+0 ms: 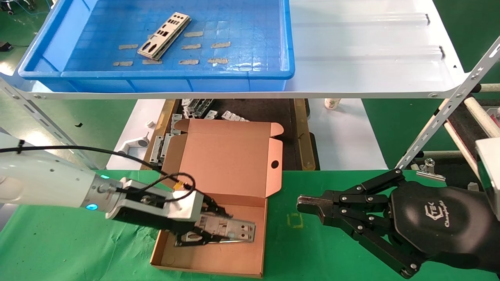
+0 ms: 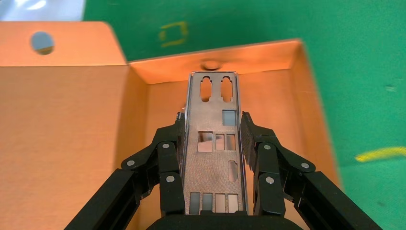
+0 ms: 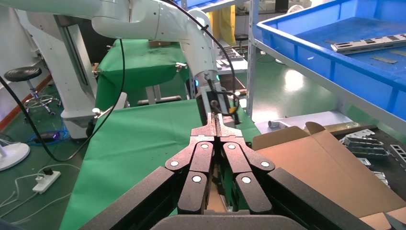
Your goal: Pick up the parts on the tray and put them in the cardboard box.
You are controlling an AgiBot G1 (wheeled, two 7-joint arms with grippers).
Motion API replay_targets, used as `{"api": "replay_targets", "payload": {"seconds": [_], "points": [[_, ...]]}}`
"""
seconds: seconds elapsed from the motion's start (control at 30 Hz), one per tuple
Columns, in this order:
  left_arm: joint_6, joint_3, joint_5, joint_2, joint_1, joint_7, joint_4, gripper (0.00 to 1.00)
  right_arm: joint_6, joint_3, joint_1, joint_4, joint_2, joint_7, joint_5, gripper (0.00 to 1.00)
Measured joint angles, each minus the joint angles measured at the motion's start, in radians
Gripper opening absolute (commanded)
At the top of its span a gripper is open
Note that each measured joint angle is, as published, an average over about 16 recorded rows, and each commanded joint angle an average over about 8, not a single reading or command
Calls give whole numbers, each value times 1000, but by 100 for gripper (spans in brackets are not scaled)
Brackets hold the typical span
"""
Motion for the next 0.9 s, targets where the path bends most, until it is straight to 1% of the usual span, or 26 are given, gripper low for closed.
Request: {"api": "replay_targets", "payload": {"seconds": [0.07, 0.1, 0.13, 0.43, 0.73, 0.77, 0.9], "points": [[-3, 0, 0, 15, 2, 7, 31, 88, 0, 0, 0, 0, 0, 0, 0, 0], [-5, 0, -1, 22, 2, 10, 46, 96, 0, 0, 0, 0, 0, 0, 0, 0], [-6, 0, -1, 29, 2, 13, 61, 100, 0, 0, 0, 0, 0, 0, 0, 0], [-1, -3, -6, 69, -2, 52, 169, 100, 0, 0, 0, 0, 0, 0, 0, 0], [47, -25, -37, 73, -24, 77, 229, 100, 0, 0, 0, 0, 0, 0, 0, 0], [53, -30, -42, 70, -24, 75, 230, 100, 0, 0, 0, 0, 0, 0, 0, 3], [75, -57, -65, 55, -18, 55, 215, 100, 0, 0, 0, 0, 0, 0, 0, 53]]}}
